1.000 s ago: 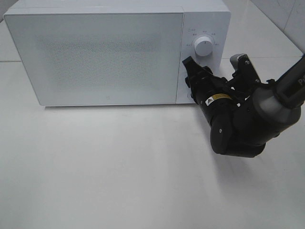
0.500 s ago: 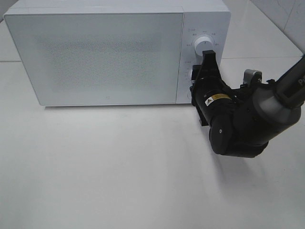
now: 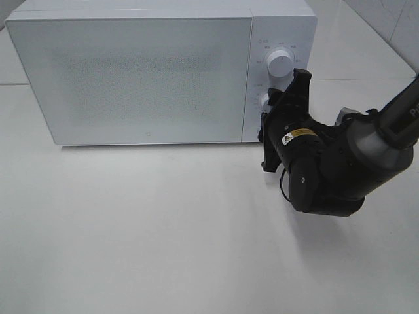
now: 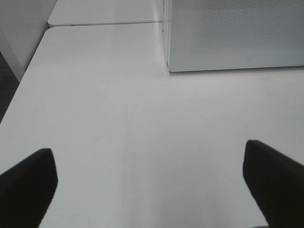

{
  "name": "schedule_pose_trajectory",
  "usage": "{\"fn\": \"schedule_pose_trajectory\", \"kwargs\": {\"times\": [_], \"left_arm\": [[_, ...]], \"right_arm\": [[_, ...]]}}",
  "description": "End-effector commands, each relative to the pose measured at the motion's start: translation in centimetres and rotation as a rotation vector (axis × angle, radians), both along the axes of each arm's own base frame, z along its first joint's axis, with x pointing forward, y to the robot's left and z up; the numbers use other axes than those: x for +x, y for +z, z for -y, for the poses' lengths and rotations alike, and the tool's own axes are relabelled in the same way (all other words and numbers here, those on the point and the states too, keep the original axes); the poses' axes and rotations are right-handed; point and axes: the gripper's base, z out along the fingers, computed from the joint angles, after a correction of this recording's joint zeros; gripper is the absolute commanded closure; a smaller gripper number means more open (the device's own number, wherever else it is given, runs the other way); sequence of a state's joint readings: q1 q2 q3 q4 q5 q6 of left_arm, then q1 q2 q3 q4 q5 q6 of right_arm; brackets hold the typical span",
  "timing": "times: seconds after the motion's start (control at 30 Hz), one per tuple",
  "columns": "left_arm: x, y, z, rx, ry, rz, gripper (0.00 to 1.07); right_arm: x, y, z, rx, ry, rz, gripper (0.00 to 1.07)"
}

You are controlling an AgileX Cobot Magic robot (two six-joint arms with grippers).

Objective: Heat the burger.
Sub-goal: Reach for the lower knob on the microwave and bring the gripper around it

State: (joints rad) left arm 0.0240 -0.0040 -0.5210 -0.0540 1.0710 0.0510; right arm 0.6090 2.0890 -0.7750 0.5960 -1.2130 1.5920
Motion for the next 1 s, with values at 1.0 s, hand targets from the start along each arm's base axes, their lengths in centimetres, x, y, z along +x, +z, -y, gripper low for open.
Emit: {"fn": "schedule_pose_trajectory", "kwargs": {"times": [1.0], "left_arm": [[-0.2,-0.1,0.0,-0.001,0.002,0.017,0.07]], "right_arm": [[0.8,2.9,-1.1,0.071,0.023,0.231,0.88]]}}
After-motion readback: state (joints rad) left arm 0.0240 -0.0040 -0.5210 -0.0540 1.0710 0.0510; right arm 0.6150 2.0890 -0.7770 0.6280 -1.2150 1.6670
